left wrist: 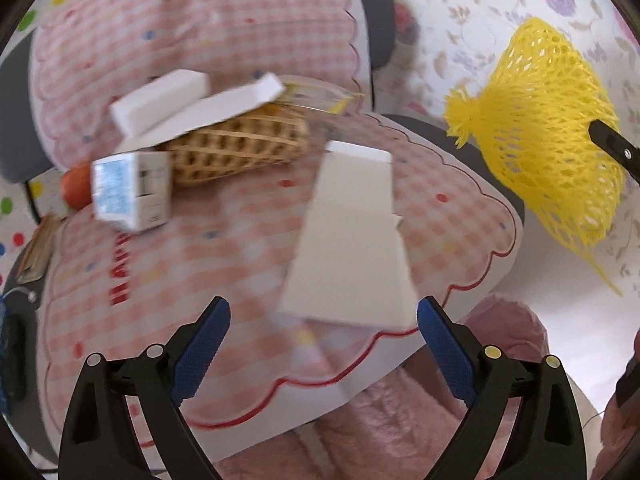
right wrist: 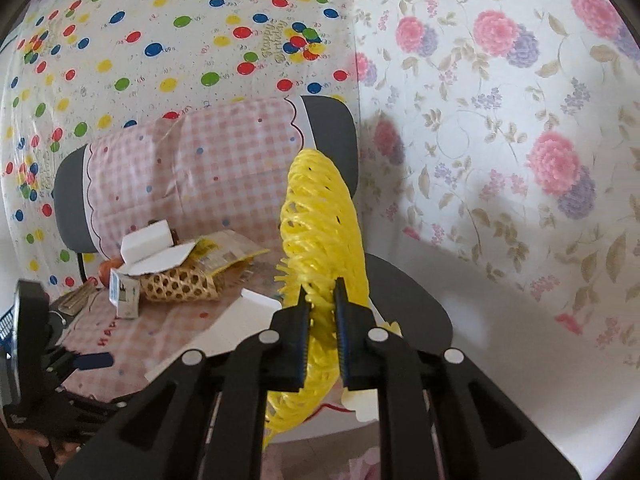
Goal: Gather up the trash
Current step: 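Lift the yellow net with the right gripper while the left gripper grasps the white paper sheet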
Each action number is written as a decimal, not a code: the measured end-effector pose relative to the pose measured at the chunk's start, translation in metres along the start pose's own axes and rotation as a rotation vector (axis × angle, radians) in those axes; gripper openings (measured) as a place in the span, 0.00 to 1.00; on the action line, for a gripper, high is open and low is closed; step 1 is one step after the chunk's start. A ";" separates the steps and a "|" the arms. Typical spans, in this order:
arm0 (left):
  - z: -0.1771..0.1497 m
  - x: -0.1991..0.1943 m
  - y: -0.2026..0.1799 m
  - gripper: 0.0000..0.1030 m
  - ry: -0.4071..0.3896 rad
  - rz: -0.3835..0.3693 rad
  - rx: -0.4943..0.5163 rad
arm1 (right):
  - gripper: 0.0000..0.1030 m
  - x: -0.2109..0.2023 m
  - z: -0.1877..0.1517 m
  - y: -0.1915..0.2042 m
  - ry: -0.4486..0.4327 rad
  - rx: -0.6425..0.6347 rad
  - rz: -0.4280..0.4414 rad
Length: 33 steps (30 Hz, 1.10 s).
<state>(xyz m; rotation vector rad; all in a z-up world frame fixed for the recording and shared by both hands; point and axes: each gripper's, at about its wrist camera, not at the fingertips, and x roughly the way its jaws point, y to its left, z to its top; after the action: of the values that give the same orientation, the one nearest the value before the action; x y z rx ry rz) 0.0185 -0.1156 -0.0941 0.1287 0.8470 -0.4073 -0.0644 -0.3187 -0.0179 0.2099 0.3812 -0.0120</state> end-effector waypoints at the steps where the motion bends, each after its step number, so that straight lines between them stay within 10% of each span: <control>1: 0.004 0.006 -0.005 0.91 0.007 -0.010 0.002 | 0.11 0.000 -0.002 -0.003 0.001 0.000 -0.003; 15: 0.037 0.075 -0.032 0.92 0.118 0.118 0.099 | 0.11 0.020 -0.020 -0.032 0.055 0.057 0.037; 29: 0.020 0.046 -0.018 0.74 0.009 0.023 0.074 | 0.11 0.023 -0.022 -0.030 0.091 0.088 0.092; 31: 0.018 0.028 -0.015 0.04 -0.021 -0.012 0.057 | 0.11 0.019 -0.020 -0.030 0.090 0.093 0.095; 33: 0.016 0.014 -0.009 0.03 -0.035 -0.025 0.019 | 0.11 0.013 -0.019 -0.028 0.085 0.090 0.097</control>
<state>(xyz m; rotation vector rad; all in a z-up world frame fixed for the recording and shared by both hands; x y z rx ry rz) 0.0341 -0.1323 -0.0939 0.1282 0.8110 -0.4403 -0.0608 -0.3414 -0.0455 0.3185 0.4551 0.0759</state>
